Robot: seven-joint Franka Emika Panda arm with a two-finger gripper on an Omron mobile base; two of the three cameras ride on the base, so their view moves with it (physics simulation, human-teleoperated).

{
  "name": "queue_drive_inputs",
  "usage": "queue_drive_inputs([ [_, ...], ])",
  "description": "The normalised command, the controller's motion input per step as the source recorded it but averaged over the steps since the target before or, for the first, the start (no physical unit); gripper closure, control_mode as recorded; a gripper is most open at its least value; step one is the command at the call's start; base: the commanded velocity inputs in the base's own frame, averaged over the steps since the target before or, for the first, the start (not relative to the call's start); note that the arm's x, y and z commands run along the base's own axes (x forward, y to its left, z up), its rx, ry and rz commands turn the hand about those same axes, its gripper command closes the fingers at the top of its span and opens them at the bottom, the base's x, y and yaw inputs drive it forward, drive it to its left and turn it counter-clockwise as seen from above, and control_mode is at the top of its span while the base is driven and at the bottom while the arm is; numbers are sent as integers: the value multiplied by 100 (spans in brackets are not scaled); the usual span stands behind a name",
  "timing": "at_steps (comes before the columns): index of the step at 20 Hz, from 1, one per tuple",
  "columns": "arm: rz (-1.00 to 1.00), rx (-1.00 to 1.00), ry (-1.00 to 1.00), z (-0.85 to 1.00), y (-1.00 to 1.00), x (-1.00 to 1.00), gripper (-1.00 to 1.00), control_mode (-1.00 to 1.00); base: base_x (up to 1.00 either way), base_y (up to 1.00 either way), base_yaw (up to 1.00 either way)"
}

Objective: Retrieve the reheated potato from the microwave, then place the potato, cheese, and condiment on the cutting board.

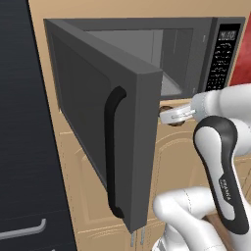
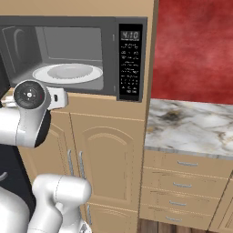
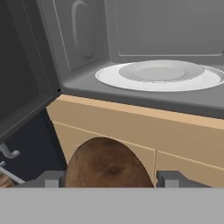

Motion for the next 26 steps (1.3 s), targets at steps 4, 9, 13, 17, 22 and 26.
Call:
queue_drive_inputs([
  [4,0,0,0,0,0,0,100,100,-43,-2,0],
  [9,0,0,0,0,0,0,100,100,-67,-8,-8],
  [13,0,0,0,0,0,0,100,100,-66,-9,-8],
  [17,0,0,0,0,0,0,100,100,-55,-15,-10],
  [22,0,0,0,0,0,0,100,100,-3,-66,-8],
  [26,0,0,0,0,0,0,100,100,2,-74,-8],
])
